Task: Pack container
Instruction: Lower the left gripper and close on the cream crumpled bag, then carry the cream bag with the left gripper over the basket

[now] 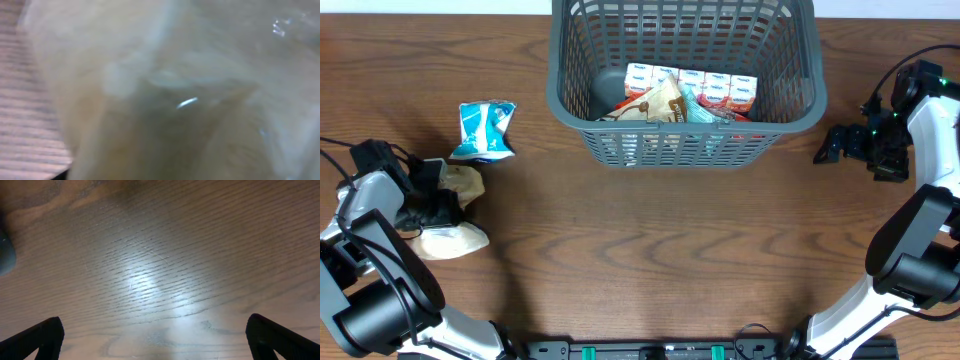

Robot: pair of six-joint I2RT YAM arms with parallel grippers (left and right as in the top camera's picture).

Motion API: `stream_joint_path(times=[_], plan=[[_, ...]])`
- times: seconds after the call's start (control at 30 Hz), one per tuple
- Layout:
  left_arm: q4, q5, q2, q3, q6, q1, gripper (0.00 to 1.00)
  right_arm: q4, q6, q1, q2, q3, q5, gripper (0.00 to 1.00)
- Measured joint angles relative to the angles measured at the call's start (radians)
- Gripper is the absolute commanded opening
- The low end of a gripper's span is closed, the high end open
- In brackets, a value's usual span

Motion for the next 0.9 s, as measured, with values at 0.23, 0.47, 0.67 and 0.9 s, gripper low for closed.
stream_joint_path(times=[0.23,0.47,0.67,0.9], plan=[[-0.014,0.037,-0.007,0.021,0.000,-0.002,0.06,0.000,0.000,0.000,0.000,0.000,0.000,0.99],[-0.006,0.063,-0.007,0.021,-0.024,0.000,0.06,0.000,0.000,0.000,0.000,0.000,0.000,0.99],[-0.001,0.075,-0.010,0.021,-0.065,-0.001,0.06,0.000,0.000,0.004,0.000,0.000,0.000,0.99],[-0.004,0.100,-0.130,0.022,-0.152,-0.013,0.06,0.000,0.000,0.005,0.000,0.000,0.000,0.99]])
